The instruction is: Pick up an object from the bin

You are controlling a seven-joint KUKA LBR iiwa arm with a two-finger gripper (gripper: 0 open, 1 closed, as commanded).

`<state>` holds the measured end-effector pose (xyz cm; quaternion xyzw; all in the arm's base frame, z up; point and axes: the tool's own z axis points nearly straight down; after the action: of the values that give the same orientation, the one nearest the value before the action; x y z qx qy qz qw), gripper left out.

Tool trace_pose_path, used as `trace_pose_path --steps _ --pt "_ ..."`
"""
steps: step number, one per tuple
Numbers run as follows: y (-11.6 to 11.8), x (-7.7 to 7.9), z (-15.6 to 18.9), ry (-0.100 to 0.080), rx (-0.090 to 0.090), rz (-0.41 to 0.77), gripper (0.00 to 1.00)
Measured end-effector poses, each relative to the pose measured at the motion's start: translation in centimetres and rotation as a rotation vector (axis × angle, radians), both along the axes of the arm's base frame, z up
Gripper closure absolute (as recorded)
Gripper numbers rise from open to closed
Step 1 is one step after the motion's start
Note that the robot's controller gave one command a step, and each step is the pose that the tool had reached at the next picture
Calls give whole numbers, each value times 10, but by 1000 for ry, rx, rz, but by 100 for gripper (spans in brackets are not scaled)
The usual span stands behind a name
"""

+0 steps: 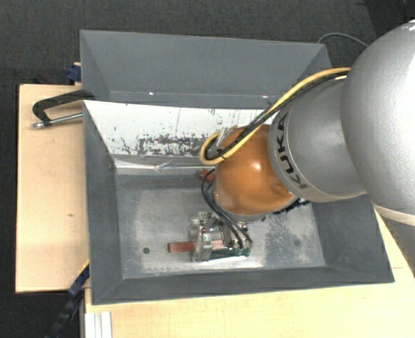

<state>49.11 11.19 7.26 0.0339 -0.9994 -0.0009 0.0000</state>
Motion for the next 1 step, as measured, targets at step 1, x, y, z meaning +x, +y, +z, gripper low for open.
trace_pose_path --steps 1 --pt "5 13 113 -4 1 -18 100"
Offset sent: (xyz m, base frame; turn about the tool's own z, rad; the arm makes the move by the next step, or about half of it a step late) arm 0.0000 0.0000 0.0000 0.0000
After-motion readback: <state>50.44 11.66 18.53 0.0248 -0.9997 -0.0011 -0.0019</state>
